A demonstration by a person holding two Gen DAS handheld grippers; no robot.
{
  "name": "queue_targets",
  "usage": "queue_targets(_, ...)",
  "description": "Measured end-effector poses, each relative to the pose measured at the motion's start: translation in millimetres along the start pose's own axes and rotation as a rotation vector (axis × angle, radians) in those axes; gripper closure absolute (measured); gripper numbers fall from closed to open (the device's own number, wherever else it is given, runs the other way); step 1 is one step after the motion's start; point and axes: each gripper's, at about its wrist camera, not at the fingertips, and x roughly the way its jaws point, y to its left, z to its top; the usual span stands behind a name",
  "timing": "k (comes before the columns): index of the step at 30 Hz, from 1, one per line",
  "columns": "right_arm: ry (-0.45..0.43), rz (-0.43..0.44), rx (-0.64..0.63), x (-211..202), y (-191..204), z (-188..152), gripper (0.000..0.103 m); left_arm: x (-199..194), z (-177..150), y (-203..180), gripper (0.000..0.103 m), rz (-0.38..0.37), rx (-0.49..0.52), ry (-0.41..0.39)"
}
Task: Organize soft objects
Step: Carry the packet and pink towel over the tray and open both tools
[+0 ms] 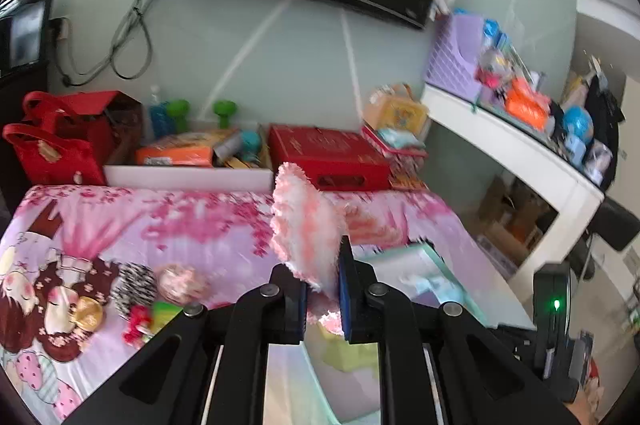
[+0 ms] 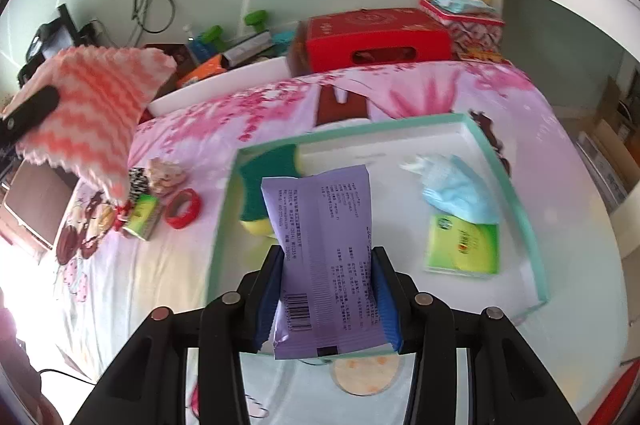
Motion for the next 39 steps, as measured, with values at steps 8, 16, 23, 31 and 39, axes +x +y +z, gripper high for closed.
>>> queue_targets(8, 0.039, -0.051, 0.061, 13.7, -41.6, -13.4, 0.057, 36.1, -40.7, -40.2, 0.09, -0.044, 0.055, 0.139)
queue_targets(16, 0.035, -0.074, 0.084, 23.6, -58.7, -12.5, 0.057, 72.7, -87.6, -55.7, 0.089, -0.048, 0.079, 0.277)
queue_targets(23, 0.043, -0.076, 0.08, 33.9, -59.7, -12.7, 0.054, 106.6, -126.4, -59.5, 0.072, 0.01, 0.103, 0.425)
queue_targets(31, 0.039, -0.083, 0.07, 30.1, -53.7, -16.6, 0.02, 90.9, -125.5, -58.7, 0.03, 0.026, 0.101, 0.425)
queue_targets(39, 0.009, -0.096, 0.046, 21.0, -46.5, -19.5, 0.0, 76.2, -124.6, -43.8, 0.008, 0.09, 0.049, 0.411)
